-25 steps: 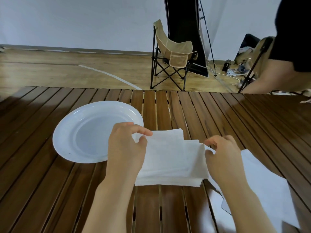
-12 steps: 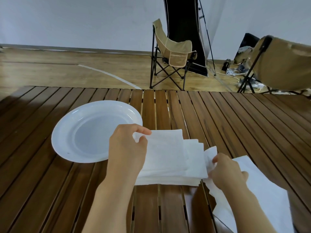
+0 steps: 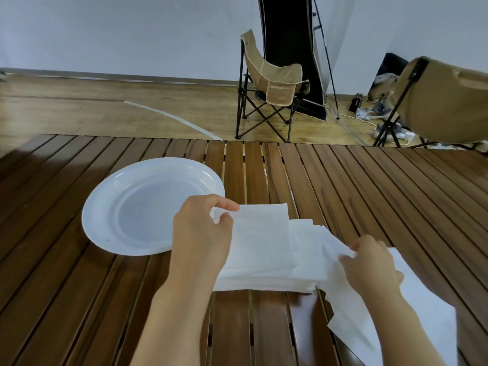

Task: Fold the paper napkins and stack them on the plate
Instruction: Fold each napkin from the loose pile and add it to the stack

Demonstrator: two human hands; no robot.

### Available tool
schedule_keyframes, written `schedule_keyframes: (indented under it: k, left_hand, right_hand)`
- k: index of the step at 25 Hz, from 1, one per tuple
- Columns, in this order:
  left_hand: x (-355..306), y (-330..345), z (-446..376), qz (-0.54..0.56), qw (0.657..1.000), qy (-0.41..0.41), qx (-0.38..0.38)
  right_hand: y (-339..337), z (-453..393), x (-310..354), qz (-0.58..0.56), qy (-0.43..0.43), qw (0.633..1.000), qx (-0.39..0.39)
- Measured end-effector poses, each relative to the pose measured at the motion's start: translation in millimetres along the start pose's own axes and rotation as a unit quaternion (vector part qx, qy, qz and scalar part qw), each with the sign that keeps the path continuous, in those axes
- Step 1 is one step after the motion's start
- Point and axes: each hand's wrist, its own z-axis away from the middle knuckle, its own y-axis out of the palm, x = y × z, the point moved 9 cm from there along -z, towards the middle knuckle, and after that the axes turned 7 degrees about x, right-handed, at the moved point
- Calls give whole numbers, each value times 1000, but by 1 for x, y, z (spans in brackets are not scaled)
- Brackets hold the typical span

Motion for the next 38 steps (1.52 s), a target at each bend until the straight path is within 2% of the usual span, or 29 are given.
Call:
schedule_keyframes:
  k: [6, 12, 16, 21, 24, 27, 30, 34, 36, 38]
  left_hand:
    - [-1, 1, 2, 8, 1000, -7, 8]
    - [0, 2, 2, 13, 1000, -13, 16]
    - [-1, 3, 2, 8, 1000, -5, 19]
    - [-6, 4, 3, -3, 999, 30, 19]
    - [-22, 3, 6, -32, 995, 94, -2]
    - [-38, 12, 10, 9, 988, 154, 31]
    - [-55, 27, 16, 68, 971, 202, 108]
    - [-66, 45, 24, 197, 935, 196, 220]
    - [-67, 45, 24, 256, 920, 196, 223]
    - [-65, 32, 19, 260, 929, 209, 162]
  right_hand:
    - [5, 1, -2, 50, -1, 999, 6]
    - [1, 2, -3, 58, 15, 997, -41]
    - [-12, 8, 8, 48, -16, 996, -78]
    - [-57, 24, 31, -58, -101, 978, -173]
    - [-78, 40, 44, -196, -159, 948, -195]
    - [-83, 49, 57, -311, -196, 916, -162]
    - [-84, 55, 68, -437, -236, 862, -103]
    - [-75, 61, 79, -578, -237, 781, 13]
    - [-68, 63, 85, -591, -238, 769, 53]
    - [-63, 63, 89, -584, -240, 771, 78]
